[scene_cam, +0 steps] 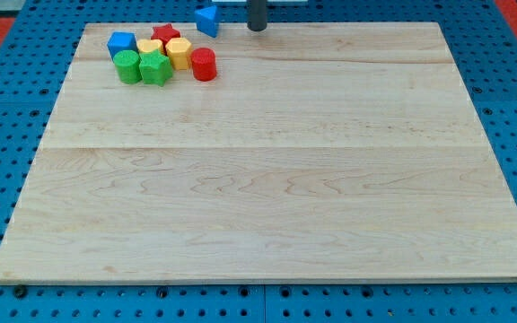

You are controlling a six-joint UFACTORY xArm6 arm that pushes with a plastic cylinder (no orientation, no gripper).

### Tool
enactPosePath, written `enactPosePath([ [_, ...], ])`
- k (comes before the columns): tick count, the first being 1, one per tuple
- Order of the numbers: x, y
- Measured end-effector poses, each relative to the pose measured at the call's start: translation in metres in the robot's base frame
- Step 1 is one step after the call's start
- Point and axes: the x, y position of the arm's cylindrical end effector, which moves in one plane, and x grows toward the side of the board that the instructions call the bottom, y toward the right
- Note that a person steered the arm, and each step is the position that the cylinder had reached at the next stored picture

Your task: Separate the red star from the group of blocks

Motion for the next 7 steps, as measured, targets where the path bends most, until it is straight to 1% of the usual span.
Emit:
enactPosePath([
  [1,0.002,-0.052],
  [2,0.043,-0.105],
  [3,0.053,-0.086],
  [4,0.032,0.005],
  [5,-0.002,0.010],
  [6,-0.002,0.010],
  [7,-0.001,-0.006],
])
